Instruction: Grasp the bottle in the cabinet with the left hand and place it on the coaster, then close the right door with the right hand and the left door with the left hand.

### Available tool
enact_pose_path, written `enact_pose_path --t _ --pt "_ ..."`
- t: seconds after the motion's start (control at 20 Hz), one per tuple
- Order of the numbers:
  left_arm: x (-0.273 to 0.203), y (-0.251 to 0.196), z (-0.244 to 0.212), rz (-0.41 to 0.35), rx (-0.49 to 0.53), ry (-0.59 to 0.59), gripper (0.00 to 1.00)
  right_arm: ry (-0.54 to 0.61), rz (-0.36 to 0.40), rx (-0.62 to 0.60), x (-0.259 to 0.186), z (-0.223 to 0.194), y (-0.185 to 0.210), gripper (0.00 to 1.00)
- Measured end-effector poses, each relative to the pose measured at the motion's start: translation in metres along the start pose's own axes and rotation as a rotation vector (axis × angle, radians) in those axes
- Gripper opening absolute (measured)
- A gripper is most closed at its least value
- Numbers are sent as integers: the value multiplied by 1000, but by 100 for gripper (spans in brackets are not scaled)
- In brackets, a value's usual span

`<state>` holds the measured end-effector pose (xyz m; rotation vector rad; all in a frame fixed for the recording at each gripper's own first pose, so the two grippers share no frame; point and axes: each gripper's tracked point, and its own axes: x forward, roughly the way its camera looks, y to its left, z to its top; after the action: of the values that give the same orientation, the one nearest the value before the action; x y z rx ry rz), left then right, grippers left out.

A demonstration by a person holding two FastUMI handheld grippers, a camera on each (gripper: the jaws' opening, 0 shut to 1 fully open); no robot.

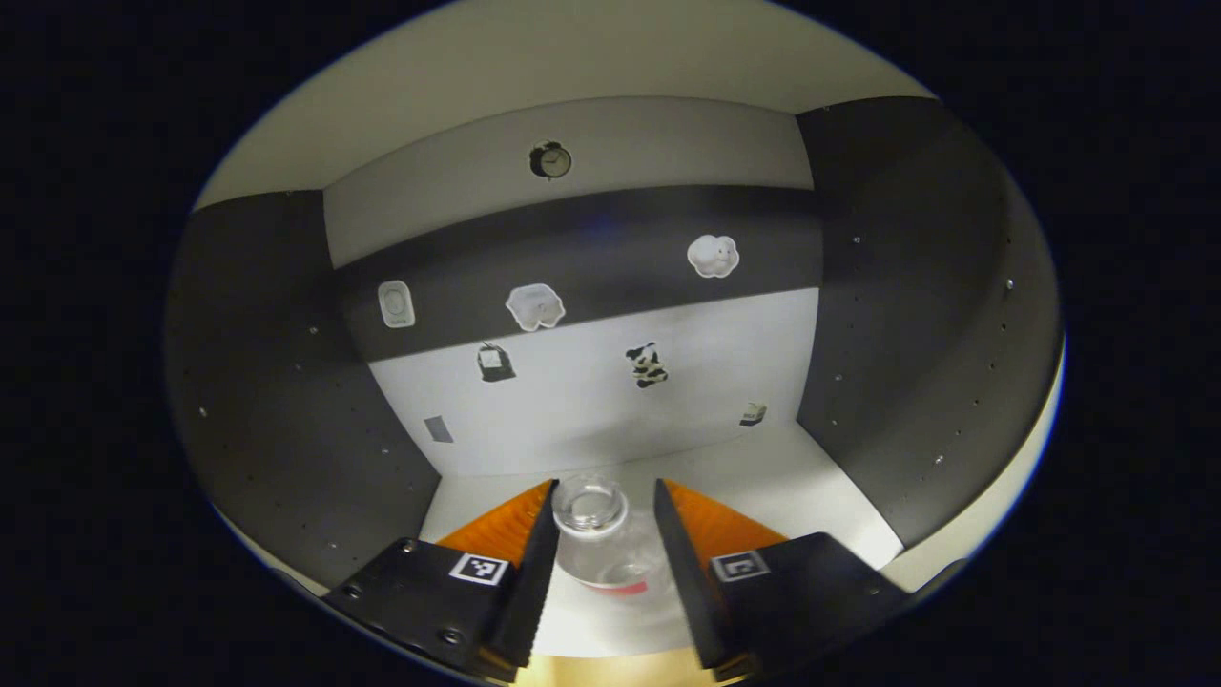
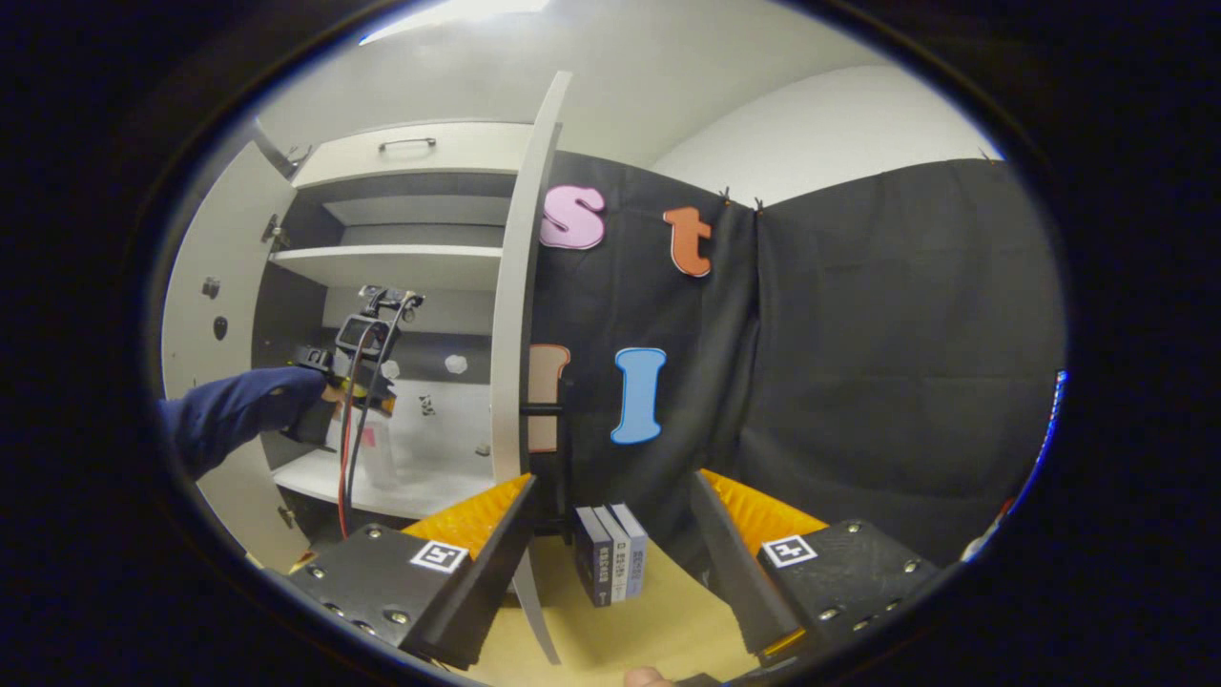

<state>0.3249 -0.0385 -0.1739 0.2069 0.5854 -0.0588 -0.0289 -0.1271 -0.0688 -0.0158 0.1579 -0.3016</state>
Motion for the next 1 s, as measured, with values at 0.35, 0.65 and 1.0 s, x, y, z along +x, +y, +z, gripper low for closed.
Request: enact_pose_path --t 0.35,0.65,1.0 --pt "-34 -14 6 -84 -87 -60 41 1 5 -7 -2 -1 -4 96" --pt "-109 -25 -2 -193 -190 -194 41 0 29 -20 -8 0 -5 94" --pt "-188 -29 -77 -235 -200 -244 40 -16 63 -51 -14 0 -8 96"
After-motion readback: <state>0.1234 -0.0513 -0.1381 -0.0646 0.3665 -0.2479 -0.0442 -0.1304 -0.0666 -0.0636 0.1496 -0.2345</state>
